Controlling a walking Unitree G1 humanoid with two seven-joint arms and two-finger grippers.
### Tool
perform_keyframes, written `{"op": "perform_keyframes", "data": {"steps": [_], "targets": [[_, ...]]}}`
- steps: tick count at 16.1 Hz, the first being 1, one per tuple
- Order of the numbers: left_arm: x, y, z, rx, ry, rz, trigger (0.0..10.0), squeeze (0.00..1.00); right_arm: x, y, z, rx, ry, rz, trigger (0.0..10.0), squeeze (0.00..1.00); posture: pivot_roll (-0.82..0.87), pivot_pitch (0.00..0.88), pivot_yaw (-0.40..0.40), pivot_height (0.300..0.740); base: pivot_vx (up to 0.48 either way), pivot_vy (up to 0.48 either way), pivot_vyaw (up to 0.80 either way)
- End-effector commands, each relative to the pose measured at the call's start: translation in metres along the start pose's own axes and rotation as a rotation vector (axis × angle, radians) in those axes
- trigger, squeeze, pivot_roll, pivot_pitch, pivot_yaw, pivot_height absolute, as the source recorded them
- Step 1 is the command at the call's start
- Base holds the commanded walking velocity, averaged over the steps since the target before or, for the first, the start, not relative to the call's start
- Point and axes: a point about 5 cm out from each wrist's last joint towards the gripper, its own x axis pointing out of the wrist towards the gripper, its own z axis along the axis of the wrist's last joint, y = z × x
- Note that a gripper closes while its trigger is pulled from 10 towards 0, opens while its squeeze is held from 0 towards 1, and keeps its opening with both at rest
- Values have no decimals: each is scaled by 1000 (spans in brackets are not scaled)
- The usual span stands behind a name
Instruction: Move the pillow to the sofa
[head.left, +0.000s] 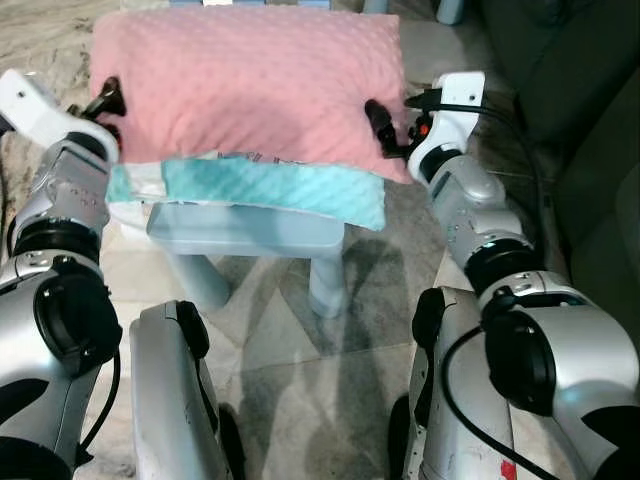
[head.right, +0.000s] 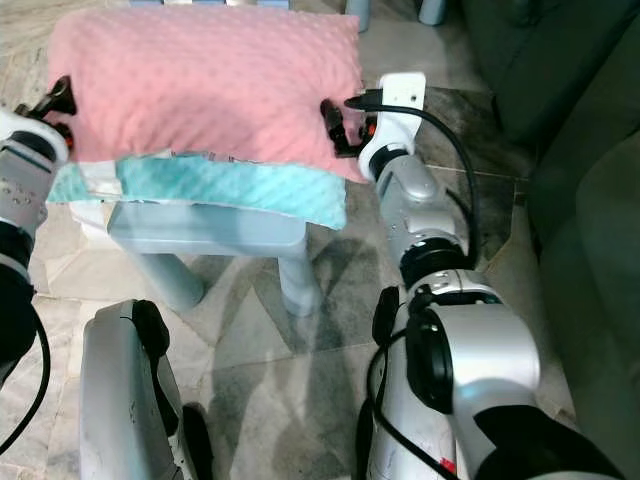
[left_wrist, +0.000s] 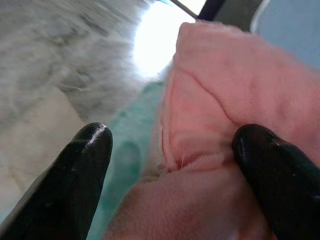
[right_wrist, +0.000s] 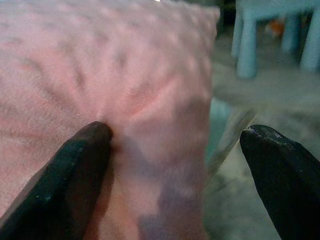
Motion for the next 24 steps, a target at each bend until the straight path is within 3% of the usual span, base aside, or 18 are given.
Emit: {"op": "perform_keyframes", "data": {"steps": [1, 2, 5, 6, 7, 11, 24], "targets": [[2, -12, -5, -47, 39, -56, 10000, 0, 2, 9, -7, 90, 41, 42, 10000, 0, -21, 314, 28, 330, 0, 0, 0], [3, -20, -7, -70, 62, -114, 10000, 0, 3, 16, -12, 203, 62, 79, 10000, 0, -21, 318, 28, 330, 0, 0, 0], [2, -28, -17, -72, 111, -200, 10000, 0, 4, 28, -18, 291, 78, 149, 10000, 0, -18, 321, 24, 330, 0, 0, 0], [1, -26, -19, -88, 121, -214, 3843, 0, 4, 31, -19, 302, 72, 174, 0, 0, -22, 323, 23, 330, 0, 0, 0], [1, -24, -20, -93, 120, -215, 0, 0, 4, 31, -19, 303, 74, 174, 0, 0, -22, 324, 24, 330, 0, 0, 0], [-2, -19, -24, -119, 132, -241, 0, 0, 2, 23, -19, 310, 72, 164, 0, 0, -26, 326, 21, 330, 0, 0, 0], [-3, -14, -17, -123, 71, -267, 0, 0, -3, 23, -24, 310, 71, 219, 0, 0, -30, 320, 21, 330, 0, 0, 0]]}}
